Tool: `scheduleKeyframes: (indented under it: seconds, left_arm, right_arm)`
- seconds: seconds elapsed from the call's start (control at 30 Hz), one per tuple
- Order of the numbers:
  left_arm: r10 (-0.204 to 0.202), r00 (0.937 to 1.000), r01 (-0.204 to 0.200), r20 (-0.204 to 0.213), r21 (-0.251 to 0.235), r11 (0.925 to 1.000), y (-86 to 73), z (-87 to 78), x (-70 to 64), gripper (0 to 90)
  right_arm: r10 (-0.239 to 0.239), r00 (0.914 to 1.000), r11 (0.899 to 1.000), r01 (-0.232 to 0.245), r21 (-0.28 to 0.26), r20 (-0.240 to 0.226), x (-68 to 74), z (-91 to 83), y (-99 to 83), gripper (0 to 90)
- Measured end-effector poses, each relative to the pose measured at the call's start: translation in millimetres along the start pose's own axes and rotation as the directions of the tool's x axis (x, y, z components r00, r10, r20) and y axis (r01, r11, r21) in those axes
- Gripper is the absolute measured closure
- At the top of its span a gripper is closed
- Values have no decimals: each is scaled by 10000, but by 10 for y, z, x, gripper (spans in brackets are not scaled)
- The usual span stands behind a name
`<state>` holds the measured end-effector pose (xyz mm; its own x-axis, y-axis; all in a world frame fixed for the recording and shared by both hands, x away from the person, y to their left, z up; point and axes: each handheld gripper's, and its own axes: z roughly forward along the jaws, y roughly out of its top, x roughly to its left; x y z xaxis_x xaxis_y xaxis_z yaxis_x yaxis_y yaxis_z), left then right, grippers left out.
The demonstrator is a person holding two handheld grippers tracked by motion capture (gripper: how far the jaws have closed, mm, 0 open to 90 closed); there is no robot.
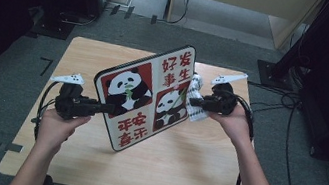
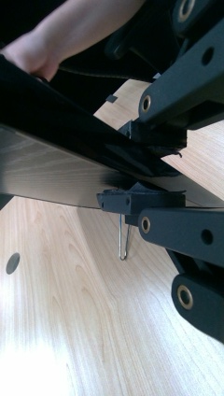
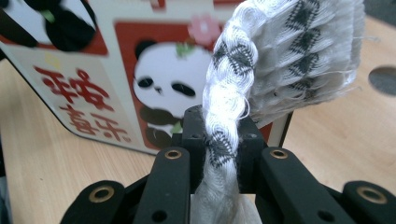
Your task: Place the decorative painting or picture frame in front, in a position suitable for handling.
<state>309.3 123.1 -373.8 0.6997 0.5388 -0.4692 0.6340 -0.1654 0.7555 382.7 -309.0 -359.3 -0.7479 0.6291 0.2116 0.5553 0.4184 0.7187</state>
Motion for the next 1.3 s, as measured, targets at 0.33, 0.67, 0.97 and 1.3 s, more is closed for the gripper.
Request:
scheduleKeyframes:
  seconds: [0.33, 0.67, 0.97, 1.3]
  left_arm:
    - [3, 10000, -3, 17, 6, 10000, 1, 1, 2, 754]
    - [-18, 10000, 18, 14, 14, 10000, 2, 3, 5, 754]
    - [-40, 10000, 40, 28, 0, 10000, 3, 5, 2, 754]
    - [17, 10000, -18, 27, 23, 10000, 2, 2, 7, 755]
  right_arm:
    - [-685, 9976, 9966, 686, -456, 40, 145, -296, 429, 799]
    - [-1140, 9935, 9897, 1131, -880, -58, 274, -459, 884, 800]
    - [-1942, 9810, 9718, 1932, -1352, 63, 544, -561, 1462, 800]
    - [-1765, 9841, 9746, 1715, -1444, -224, 566, -303, 1659, 799]
